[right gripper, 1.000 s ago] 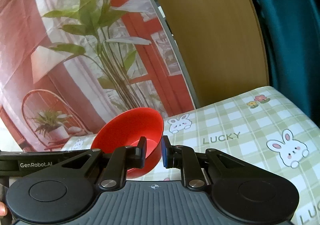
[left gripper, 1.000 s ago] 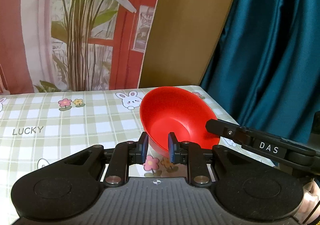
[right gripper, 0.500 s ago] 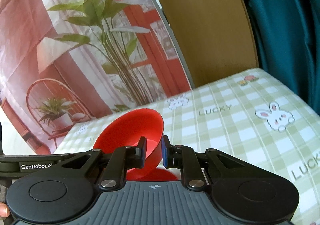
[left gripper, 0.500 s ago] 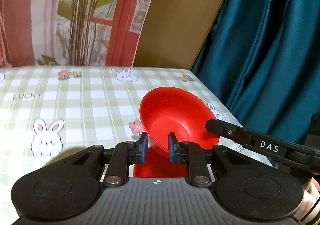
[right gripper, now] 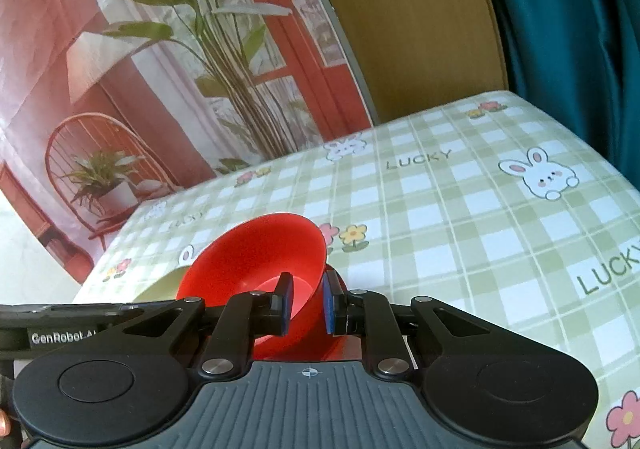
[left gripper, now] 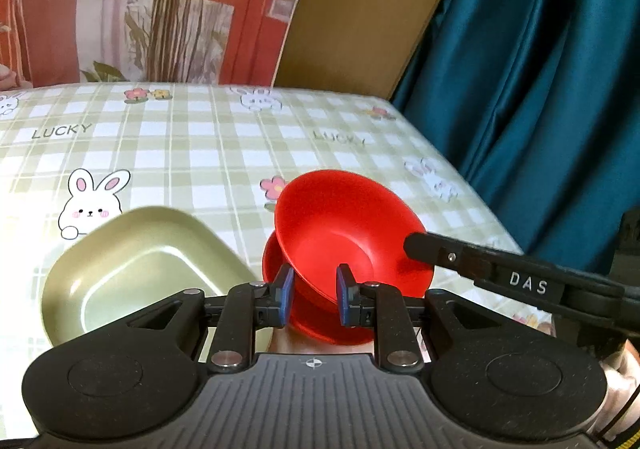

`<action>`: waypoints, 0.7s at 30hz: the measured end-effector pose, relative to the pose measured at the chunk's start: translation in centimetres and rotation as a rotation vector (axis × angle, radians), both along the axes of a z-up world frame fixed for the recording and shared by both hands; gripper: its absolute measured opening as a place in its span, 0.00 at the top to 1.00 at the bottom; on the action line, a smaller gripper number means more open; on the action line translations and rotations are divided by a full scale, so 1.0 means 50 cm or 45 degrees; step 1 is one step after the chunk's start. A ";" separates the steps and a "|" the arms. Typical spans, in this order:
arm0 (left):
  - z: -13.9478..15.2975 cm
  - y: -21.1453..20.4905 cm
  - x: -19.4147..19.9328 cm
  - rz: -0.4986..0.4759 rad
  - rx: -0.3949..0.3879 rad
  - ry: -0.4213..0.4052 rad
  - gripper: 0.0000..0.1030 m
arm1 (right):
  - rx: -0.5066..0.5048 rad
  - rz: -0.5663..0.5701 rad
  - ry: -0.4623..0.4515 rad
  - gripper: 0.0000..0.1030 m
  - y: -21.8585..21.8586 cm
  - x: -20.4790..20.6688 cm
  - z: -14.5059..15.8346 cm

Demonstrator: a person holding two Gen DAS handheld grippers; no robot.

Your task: Organize plates and bowls

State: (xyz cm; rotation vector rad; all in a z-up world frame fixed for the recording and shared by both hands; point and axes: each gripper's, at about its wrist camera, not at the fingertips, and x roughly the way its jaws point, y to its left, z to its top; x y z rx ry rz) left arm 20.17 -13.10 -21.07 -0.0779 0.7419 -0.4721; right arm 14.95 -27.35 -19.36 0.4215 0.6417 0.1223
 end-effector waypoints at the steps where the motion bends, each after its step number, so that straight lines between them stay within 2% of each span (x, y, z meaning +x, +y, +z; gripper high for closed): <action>1: -0.001 -0.001 -0.003 0.000 0.009 0.000 0.78 | -0.024 0.000 0.005 0.85 0.005 0.000 -0.003; 12: -0.021 -0.002 -0.003 -0.001 0.037 0.043 0.78 | -0.042 0.003 0.052 0.83 0.009 0.009 -0.021; 21: -0.019 0.007 -0.001 -0.006 0.008 0.053 0.74 | -0.029 -0.004 0.063 0.82 -0.001 0.014 -0.030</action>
